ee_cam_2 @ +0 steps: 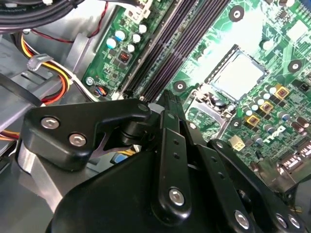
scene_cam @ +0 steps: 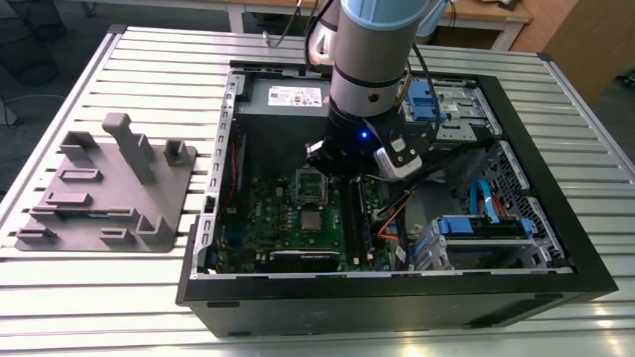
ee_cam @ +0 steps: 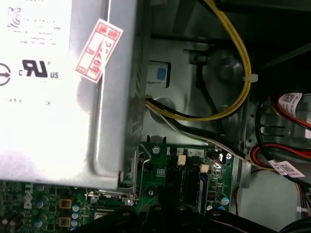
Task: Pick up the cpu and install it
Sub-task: 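Close the cpu cover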
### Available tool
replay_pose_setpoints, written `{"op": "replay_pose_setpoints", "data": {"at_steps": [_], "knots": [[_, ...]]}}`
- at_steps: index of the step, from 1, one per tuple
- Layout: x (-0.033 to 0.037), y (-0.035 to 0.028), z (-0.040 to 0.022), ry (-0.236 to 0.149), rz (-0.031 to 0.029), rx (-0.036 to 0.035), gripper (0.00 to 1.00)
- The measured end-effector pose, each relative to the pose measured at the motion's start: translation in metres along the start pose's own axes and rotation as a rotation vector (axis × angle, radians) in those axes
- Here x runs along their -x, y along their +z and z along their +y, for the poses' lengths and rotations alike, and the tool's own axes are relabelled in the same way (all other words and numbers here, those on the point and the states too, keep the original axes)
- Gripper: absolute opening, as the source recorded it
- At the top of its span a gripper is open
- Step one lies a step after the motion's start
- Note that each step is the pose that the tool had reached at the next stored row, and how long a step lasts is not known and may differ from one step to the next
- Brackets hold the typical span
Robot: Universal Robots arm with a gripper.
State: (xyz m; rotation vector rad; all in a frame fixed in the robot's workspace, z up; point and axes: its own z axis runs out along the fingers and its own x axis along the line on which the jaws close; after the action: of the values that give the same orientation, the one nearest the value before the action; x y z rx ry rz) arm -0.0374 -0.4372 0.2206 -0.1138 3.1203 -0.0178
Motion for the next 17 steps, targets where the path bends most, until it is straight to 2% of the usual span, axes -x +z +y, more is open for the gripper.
{"op": "replay_pose_setpoints", "data": {"at_steps": [5,10,12,17], "knots": [[0.0018,0.0014,-0.0001,-0.042,-0.0004,0.0006,0.11],[0.0019,0.0027,0.0000,-0.116,-0.0014,0.0027,0.11],[0.0019,0.0029,0.0000,-0.141,-0.0021,0.0061,0.11],[0.0015,0.0035,0.0002,-0.153,-0.0025,0.0080,0.11]]}}
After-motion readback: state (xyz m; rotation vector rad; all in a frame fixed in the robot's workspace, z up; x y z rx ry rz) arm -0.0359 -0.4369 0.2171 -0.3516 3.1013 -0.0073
